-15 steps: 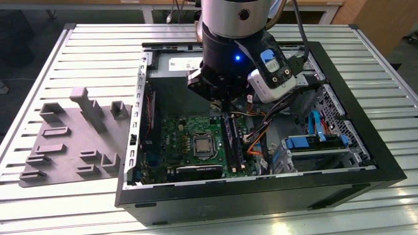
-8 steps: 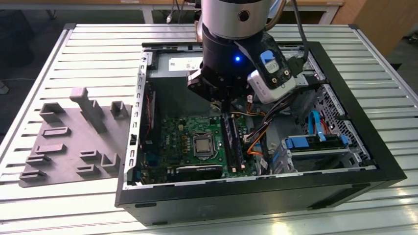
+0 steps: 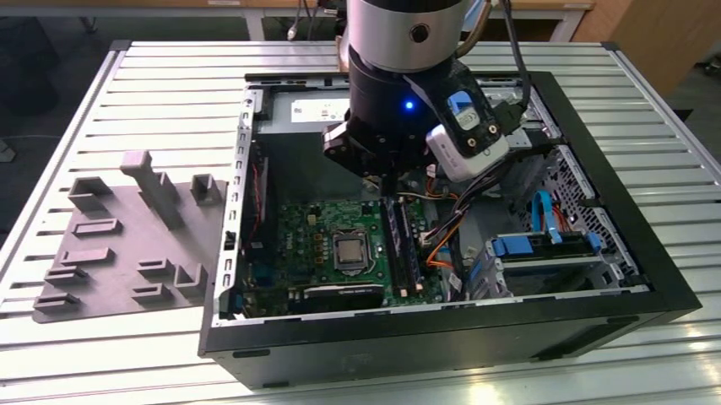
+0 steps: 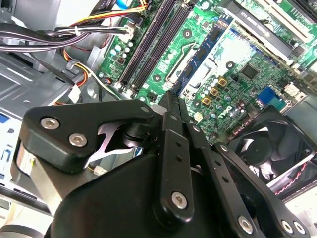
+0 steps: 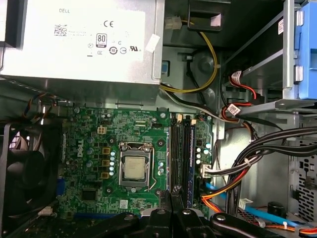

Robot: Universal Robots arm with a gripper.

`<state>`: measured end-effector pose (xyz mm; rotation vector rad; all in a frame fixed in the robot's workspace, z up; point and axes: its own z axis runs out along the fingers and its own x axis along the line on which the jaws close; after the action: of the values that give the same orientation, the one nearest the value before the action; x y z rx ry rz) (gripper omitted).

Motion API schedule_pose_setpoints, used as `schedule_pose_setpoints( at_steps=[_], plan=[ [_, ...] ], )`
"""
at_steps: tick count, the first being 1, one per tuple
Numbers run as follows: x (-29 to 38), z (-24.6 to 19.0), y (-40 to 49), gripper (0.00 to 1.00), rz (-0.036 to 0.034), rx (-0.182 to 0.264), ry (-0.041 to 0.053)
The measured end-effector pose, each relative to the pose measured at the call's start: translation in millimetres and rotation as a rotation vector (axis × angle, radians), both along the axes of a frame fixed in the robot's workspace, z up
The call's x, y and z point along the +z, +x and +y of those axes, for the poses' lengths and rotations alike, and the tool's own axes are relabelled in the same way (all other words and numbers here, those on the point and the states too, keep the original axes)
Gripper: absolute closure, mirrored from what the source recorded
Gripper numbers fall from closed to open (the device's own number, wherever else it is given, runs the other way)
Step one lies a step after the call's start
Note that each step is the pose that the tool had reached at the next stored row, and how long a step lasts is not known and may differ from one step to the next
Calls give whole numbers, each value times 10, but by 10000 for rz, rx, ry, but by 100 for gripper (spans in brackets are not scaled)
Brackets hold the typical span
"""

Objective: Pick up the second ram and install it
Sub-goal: 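Insert the second ram into the second slot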

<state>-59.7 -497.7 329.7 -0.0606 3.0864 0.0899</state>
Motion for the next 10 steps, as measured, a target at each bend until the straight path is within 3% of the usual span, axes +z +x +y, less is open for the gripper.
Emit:
schedule_pose_setpoints(
  at_steps=[2,8,10],
  plan=[
    [-78,0,0,88,0,0,0],
    [-87,0,0,88,0,0,0],
    [-129,0,0,88,0,0,0]
  ],
)
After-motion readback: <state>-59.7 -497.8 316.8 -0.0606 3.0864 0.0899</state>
